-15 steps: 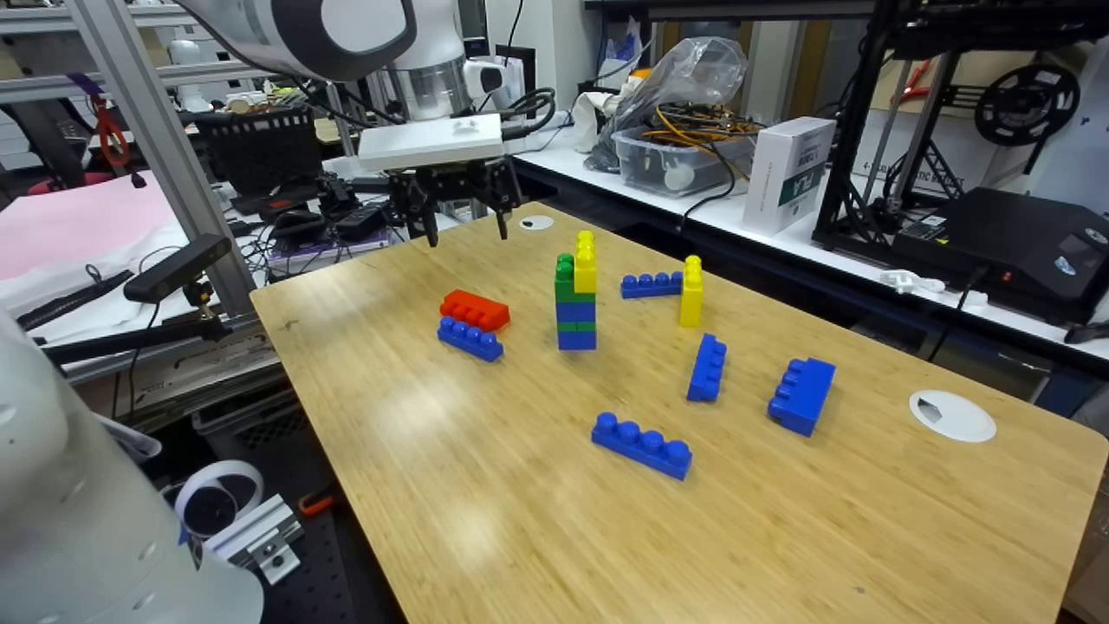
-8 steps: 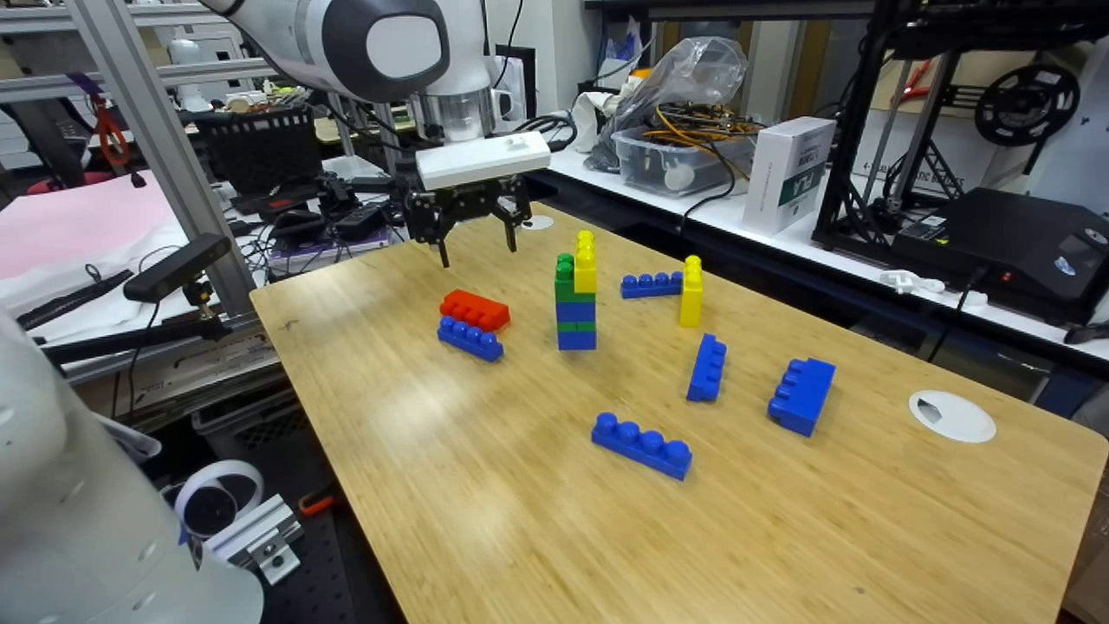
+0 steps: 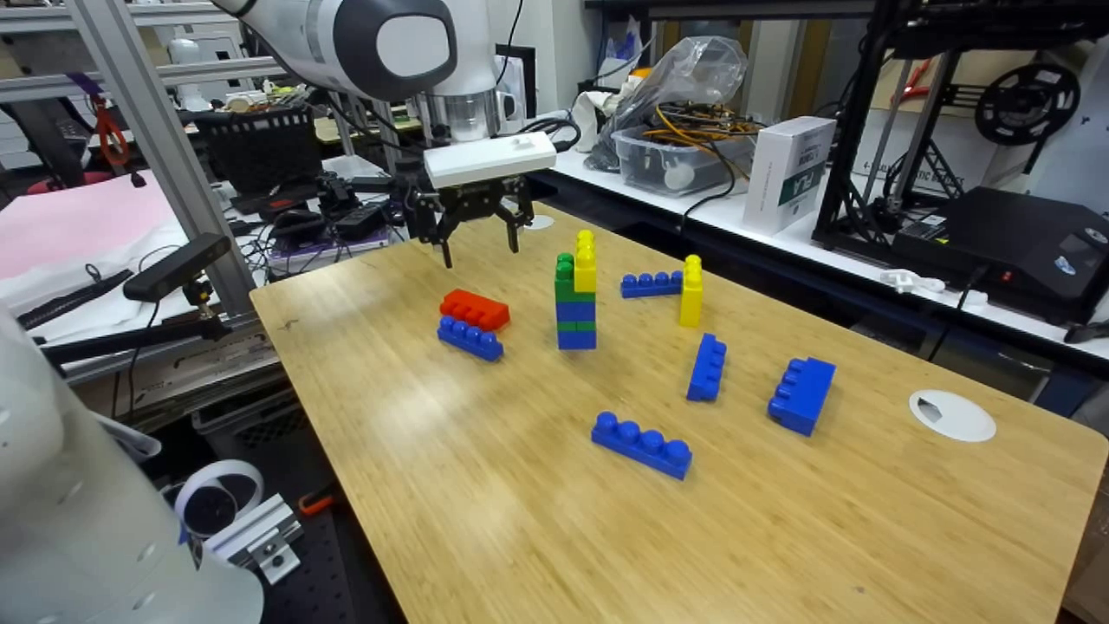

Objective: Move the stack of blocks to the right and stack two blue blocks on it

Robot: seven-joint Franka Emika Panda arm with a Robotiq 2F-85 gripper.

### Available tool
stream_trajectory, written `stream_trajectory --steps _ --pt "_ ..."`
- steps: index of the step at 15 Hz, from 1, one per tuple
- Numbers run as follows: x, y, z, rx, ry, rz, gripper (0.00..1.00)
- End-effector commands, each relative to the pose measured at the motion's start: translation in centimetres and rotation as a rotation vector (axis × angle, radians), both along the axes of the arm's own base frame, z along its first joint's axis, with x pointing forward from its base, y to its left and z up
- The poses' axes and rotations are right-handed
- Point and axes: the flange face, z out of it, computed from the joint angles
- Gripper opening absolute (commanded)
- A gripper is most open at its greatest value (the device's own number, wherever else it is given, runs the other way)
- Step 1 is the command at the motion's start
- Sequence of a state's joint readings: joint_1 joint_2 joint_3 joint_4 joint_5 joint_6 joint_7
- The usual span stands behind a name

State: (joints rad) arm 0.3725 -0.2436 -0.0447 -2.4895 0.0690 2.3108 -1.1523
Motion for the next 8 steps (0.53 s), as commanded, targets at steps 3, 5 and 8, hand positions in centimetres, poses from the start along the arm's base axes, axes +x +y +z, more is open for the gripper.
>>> stream_trajectory --steps 3,5,8 --pt "0.2 1.9 -1.9 0.021 -0.002 0.085 1.00" --pt "0.2 3.9 -3.7 0.031 0.002 0.166 1.00" --pt "0.0 6.9 -6.9 0.023 0.009 0.293 1.00"
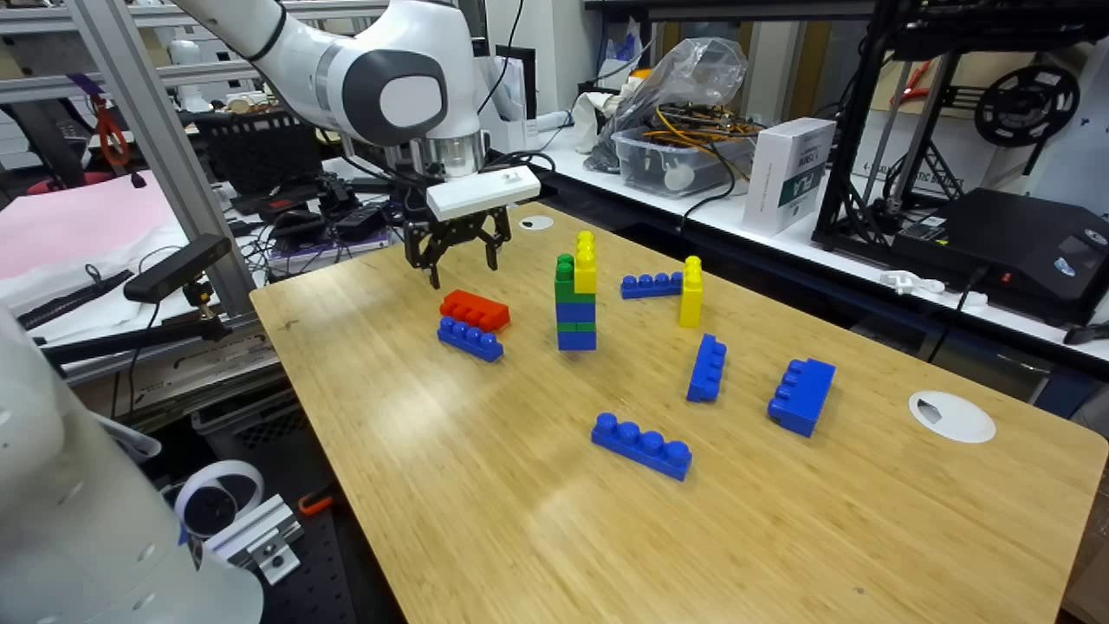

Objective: Move the stack of blocks to the right and stack two blue blocks on it

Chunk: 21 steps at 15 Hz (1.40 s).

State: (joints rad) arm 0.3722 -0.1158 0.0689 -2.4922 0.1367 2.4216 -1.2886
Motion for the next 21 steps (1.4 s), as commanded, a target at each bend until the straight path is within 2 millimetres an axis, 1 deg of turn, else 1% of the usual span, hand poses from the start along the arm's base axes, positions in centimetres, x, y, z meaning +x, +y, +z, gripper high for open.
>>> stream_trajectory --steps 1,4,7,21 --pt "0.7 2.5 -3.0 0.010 -0.005 0.129 1.00" --pt "0.8 4.0 -5.1 0.003 0.012 0.197 1.00" --pt "0.9 4.5 -6.2 -0.006 0.025 0.235 1.00" --pt "0.3 2.7 -9.8 -0.061 0.085 0.328 1.00"
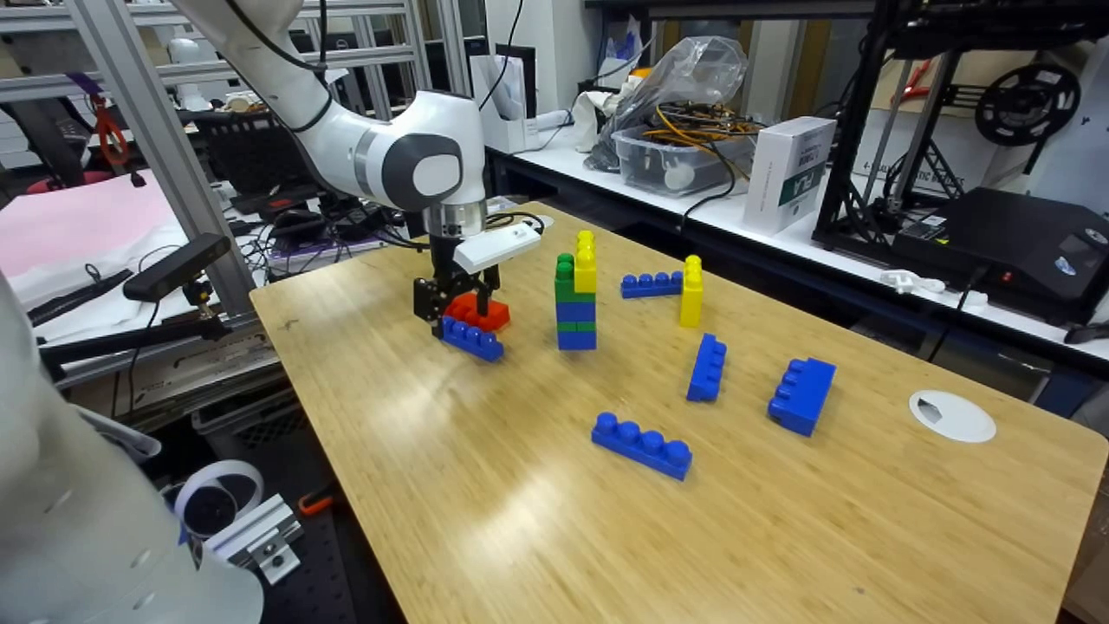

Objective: Move the stack of blocks to the right and stack two blue blocks on it

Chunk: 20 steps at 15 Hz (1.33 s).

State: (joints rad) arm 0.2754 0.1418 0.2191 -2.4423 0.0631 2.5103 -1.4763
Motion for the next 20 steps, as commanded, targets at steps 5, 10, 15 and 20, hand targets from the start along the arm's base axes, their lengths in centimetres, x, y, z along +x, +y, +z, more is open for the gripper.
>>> stream_trajectory --steps 5,10,15,20 --pt "0.1 -0.6 -0.9 -0.019 0.000 0.053 0.99" --pt "0.1 -0.6 -1.1 -0.028 -0.002 0.069 0.99" --pt "0.3 -0.5 -1.6 -0.027 -0.002 0.074 1.00" --pt "0.6 -0.5 -1.7 -0.025 -0.010 0.076 0.70"
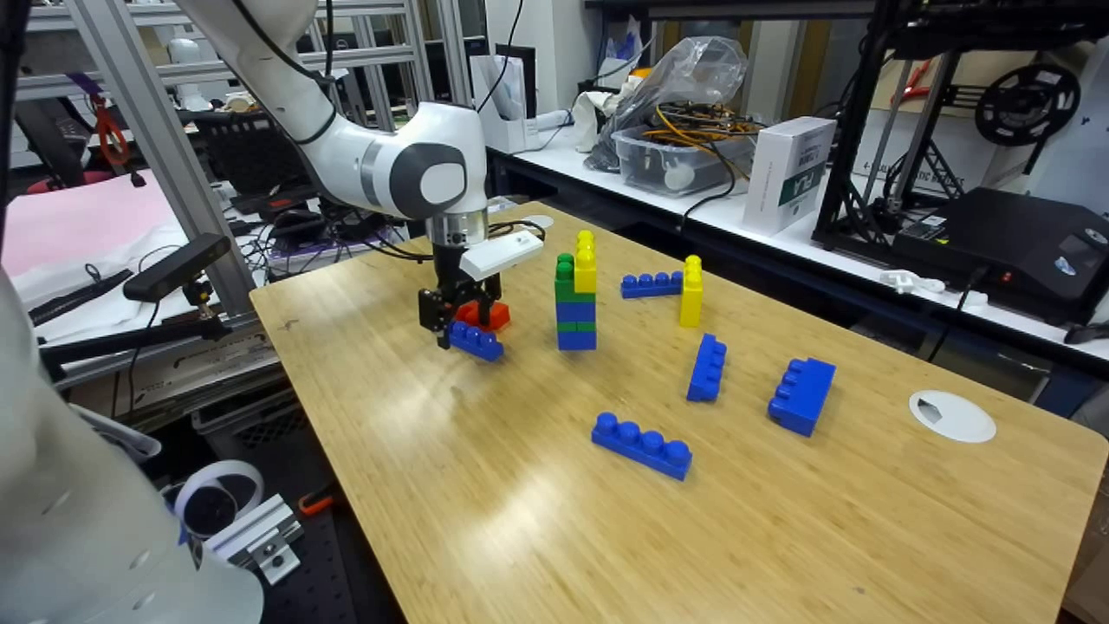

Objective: Move the stack of blocks to the right and stack two blue blocks on it

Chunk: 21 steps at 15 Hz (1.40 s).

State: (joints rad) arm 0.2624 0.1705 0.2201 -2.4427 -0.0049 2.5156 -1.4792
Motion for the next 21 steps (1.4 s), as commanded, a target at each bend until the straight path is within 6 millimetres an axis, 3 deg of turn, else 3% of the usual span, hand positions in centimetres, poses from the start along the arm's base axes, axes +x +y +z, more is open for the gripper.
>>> stream_trajectory --steps 1,9,15,21 --pt "0.6 0.0 -0.4 0.011 -0.016 0.029 0.64" --pt "0.8 0.1 0.1 0.013 -0.043 0.042 0.07" --pt "0.7 -0.9 1.4 0.015 -0.068 0.015 0.07" --pt "0.1 -4.6 6.4 0.043 -0.109 0.070 0.07"
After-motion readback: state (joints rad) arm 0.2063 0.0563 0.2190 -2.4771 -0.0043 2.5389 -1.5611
